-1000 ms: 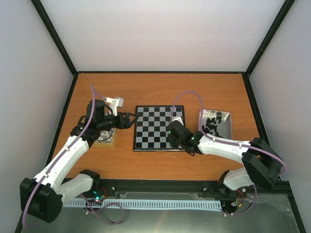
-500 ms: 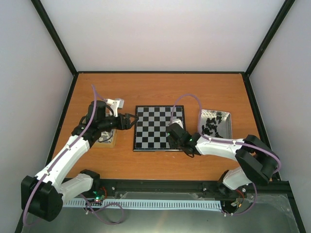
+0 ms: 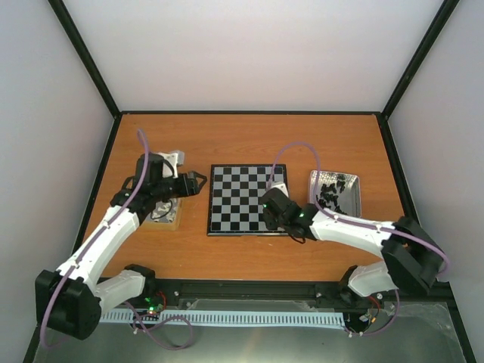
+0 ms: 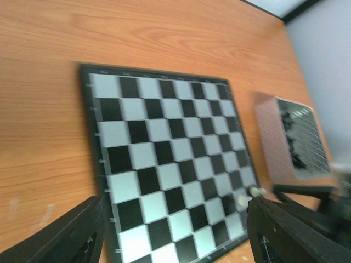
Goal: Set up the chess pieces on the board
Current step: Place the chess piece on the chessboard, then pick up the chess piece from the storage box.
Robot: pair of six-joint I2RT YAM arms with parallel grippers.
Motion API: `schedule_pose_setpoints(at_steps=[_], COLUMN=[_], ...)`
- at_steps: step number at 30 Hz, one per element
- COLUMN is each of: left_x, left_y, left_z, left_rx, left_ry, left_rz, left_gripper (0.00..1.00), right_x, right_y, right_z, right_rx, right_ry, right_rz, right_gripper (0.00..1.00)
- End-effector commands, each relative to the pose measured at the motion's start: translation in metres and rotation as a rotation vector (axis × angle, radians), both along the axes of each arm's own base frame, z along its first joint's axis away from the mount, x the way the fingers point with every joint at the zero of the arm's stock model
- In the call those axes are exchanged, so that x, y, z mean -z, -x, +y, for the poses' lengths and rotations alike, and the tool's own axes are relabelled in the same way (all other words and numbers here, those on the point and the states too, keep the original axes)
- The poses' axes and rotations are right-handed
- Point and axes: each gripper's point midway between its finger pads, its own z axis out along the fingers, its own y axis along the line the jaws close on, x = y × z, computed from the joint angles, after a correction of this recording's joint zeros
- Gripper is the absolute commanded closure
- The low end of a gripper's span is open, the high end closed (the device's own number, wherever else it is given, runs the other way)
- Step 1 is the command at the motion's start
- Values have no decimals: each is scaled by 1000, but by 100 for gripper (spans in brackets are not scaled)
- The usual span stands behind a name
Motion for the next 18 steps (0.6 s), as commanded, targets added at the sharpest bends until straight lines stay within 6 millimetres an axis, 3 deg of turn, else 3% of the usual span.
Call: schedule_pose_setpoints(at_steps=[1,6,11,18], left_x=[1,30,78,116], left_y=[-25,-39,-42,-50], left_z=[60,113,124,133], left_rx=[-270,-439,-429,-450], left_ry=[-103,-262,-359,-417], left_rz=[61,186,335,453], left_gripper=[30,34,59,64], right_x=[-65,-94,-99,-96], right_y=[-14,-14,-10,-5], right_z=[8,7,7,5], right_rx=[39,41,36,39], right_ry=[-93,-133,-150,-160], right_rz=[-108,-142,-133,-105], right_gripper=[56,55,55,56])
